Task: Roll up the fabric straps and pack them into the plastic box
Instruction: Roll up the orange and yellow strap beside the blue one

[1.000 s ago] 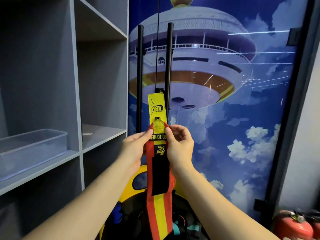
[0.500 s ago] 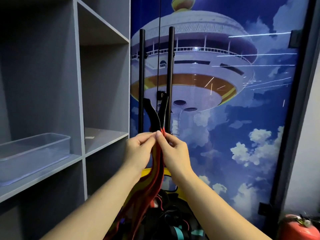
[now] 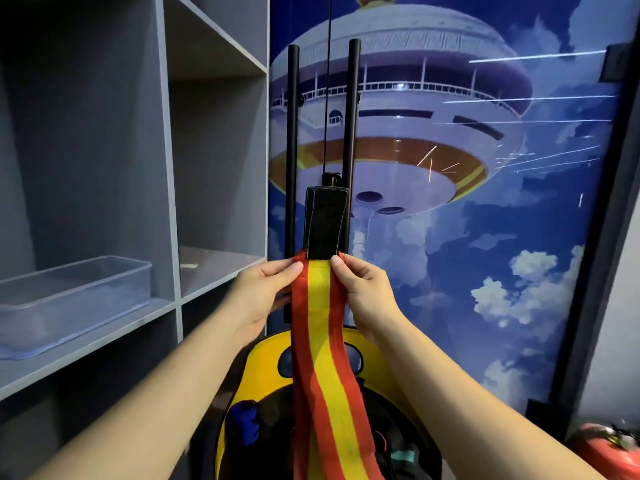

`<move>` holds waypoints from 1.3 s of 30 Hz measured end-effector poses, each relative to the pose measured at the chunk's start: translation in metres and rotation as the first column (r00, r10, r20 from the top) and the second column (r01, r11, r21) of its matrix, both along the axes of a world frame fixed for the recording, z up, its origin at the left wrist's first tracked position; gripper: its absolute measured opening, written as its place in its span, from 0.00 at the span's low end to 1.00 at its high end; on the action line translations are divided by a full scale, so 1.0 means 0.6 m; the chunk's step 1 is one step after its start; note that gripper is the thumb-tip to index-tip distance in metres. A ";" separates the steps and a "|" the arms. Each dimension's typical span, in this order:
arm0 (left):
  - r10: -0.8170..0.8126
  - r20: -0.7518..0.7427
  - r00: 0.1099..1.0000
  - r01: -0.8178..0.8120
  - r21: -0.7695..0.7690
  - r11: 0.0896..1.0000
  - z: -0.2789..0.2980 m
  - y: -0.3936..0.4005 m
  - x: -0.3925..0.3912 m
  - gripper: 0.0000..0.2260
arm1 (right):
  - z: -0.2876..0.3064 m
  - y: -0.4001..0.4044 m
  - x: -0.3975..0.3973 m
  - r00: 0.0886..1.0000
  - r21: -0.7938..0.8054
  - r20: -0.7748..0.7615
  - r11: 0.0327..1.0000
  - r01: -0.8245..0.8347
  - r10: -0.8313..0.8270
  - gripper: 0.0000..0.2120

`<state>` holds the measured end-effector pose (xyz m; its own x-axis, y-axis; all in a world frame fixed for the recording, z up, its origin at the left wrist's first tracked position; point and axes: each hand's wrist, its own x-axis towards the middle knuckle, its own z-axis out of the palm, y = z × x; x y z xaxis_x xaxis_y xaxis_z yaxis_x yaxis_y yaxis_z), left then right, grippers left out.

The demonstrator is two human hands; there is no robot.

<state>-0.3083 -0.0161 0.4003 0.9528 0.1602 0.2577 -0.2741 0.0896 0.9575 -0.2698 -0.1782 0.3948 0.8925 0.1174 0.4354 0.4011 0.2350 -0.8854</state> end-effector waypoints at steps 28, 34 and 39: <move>0.011 -0.172 0.985 -0.019 -0.045 0.999 -0.213 0.013 -0.023 0.06 | -0.207 -0.006 -0.021 0.980 -0.168 -0.191 0.986 0.018 -0.051 0.08; 0.019 -0.324 0.946 -0.042 -0.064 0.997 -0.354 0.031 0.034 0.08 | -0.333 0.012 0.022 0.942 -0.211 -0.334 0.977 -0.040 -0.033 0.04; 0.030 -0.415 0.909 -0.070 -0.081 0.994 -0.455 0.037 0.097 0.10 | -0.429 0.021 0.086 0.891 -0.230 -0.453 0.971 -0.071 -0.042 0.09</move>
